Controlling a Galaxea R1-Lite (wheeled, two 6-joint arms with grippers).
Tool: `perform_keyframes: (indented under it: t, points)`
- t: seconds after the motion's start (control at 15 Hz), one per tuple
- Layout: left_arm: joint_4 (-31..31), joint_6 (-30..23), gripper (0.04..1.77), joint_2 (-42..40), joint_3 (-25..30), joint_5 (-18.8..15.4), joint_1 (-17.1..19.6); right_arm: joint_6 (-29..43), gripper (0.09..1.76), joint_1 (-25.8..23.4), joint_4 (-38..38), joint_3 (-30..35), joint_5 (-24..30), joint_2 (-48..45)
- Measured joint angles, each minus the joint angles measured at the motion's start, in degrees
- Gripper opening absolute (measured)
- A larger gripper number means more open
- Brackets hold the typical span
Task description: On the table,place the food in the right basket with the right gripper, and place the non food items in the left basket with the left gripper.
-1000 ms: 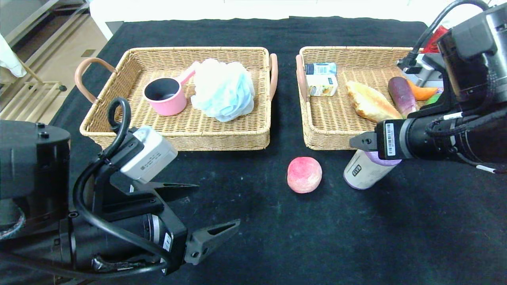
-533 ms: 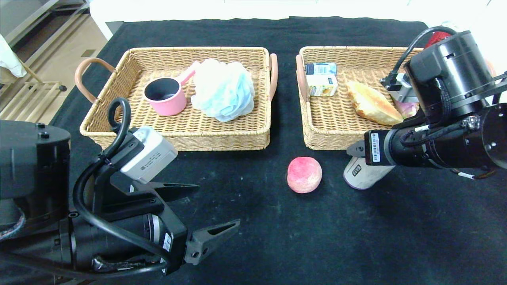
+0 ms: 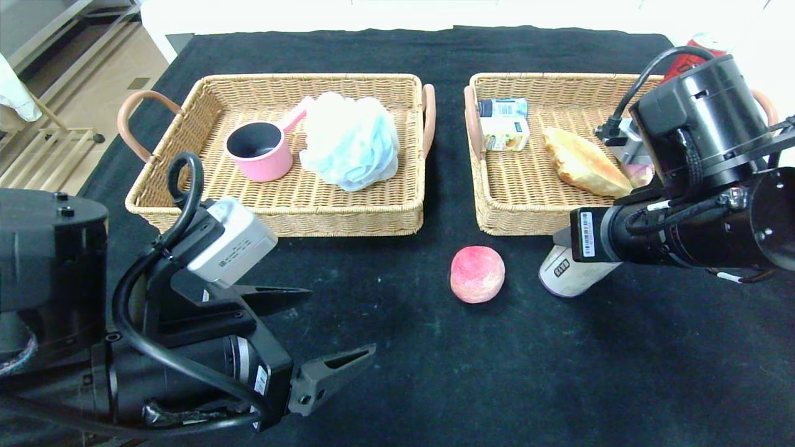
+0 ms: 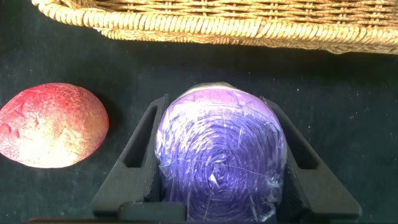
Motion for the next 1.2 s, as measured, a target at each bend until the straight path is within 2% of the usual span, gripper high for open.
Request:
perform_keyframes:
  t: [0.33,0.67,0.93,1.2]
  points:
    - [0.0,0.1,1.72,-0.2,0.1,0.1,0.0,-0.1,0.96,0.5,0.5,0.2,-0.1,-0.9]
    - [0.0,0.0,1.72,-1.2,-0.6,0.8,0.8,-0.8,0.96,5.1,0.6,-1.7,-3.7,-5.9]
    - [1.2,0.8,1.72,-3.8,-2.3,1.3,4.0,-0.8,0.95,9.8,0.4,-5.3,-3.8,-7.8]
    - [1.3,1.2,1.72,-6.2,-4.1,1.2,8.0,-0.5,0.95,17.2,-1.9,-7.1,-3.8,-6.9]
